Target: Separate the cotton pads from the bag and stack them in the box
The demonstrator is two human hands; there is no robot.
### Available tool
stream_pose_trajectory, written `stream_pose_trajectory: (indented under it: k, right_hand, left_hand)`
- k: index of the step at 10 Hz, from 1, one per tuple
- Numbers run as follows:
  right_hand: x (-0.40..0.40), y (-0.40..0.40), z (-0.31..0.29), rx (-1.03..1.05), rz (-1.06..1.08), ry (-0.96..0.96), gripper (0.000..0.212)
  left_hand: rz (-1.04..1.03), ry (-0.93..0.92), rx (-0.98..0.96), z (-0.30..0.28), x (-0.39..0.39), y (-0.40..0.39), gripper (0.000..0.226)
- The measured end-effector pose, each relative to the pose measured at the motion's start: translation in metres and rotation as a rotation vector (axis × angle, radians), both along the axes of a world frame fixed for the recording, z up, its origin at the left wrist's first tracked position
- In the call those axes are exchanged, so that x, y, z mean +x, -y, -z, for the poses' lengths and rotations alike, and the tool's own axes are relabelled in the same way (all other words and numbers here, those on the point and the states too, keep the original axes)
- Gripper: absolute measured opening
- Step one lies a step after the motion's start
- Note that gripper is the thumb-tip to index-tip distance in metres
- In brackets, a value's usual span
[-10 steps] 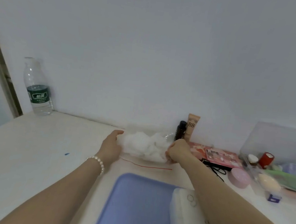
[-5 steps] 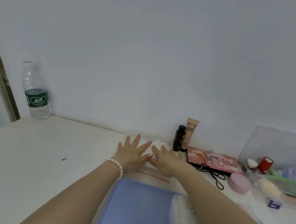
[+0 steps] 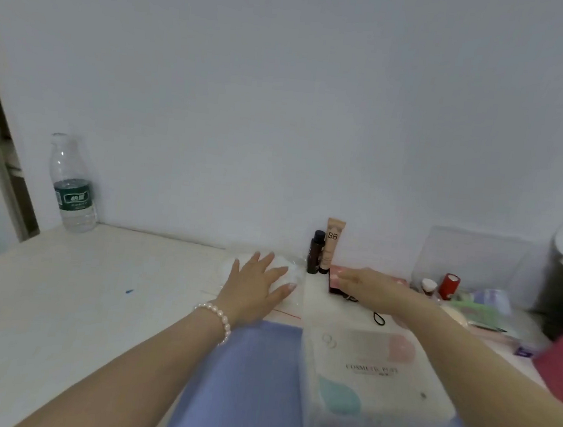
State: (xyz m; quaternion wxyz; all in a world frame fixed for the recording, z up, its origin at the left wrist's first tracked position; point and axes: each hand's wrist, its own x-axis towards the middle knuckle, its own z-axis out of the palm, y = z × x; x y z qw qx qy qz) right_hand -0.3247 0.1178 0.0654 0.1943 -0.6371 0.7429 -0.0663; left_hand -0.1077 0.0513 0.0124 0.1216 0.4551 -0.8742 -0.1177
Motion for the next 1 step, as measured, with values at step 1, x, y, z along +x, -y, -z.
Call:
stream_pose_trajectory:
  k: [1]
  right_hand:
    - [-0.0179,-0.0529,-0.0101,-0.050,0.004,0.002,0.051]
  left_hand:
    - [0.056,-0.167,0.108,-0.0125,-0.0020,-0.0454,0.059]
